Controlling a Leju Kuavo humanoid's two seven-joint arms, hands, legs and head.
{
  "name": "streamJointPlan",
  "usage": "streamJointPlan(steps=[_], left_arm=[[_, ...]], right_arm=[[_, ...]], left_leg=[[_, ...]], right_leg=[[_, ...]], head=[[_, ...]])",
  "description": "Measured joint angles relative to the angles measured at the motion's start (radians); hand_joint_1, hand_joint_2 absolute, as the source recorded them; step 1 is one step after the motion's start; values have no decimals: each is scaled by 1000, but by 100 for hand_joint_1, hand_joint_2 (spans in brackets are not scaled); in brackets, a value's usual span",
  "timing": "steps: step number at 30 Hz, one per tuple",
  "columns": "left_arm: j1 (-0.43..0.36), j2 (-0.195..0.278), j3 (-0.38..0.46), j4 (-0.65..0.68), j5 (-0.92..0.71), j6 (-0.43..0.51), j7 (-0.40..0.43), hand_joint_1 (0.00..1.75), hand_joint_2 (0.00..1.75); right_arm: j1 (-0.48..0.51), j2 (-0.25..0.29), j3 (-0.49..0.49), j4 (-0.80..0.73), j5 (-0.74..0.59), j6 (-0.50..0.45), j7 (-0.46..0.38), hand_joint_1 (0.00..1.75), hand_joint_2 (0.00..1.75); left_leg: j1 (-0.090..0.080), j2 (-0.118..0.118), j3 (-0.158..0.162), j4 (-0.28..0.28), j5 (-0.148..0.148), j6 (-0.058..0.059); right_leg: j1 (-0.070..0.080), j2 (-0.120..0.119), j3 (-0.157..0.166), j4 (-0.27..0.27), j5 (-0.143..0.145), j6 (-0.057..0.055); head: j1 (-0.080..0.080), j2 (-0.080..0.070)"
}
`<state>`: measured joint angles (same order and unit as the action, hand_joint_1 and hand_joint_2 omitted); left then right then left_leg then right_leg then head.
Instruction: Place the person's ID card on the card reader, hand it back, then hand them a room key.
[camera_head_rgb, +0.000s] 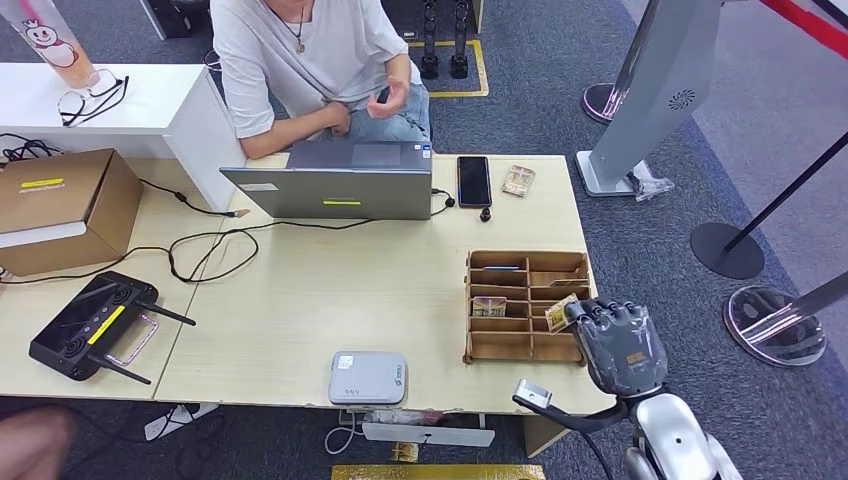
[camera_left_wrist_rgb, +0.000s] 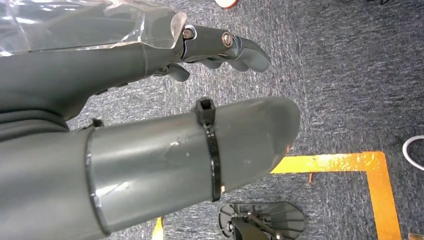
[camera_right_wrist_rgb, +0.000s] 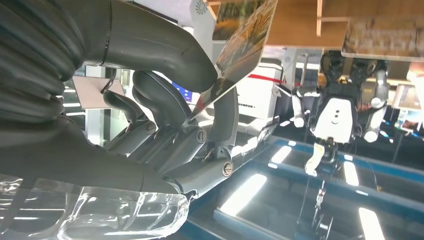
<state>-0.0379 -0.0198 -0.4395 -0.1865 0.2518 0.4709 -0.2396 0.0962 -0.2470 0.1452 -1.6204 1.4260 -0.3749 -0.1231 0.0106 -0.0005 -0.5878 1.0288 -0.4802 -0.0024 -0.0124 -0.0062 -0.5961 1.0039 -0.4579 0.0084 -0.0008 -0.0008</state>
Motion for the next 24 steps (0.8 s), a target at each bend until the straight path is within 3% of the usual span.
streamJointPlan(steps=[24], left_arm=[[-3, -2, 0, 0, -1, 12, -1, 0, 0]], right_arm=[[-18, 22, -1, -47, -72, -103, -53, 175, 175]], left_leg=[[0, 0, 0, 0, 0, 0]], right_leg=[[0, 0, 0, 0, 0, 0]], head=[[0, 0]])
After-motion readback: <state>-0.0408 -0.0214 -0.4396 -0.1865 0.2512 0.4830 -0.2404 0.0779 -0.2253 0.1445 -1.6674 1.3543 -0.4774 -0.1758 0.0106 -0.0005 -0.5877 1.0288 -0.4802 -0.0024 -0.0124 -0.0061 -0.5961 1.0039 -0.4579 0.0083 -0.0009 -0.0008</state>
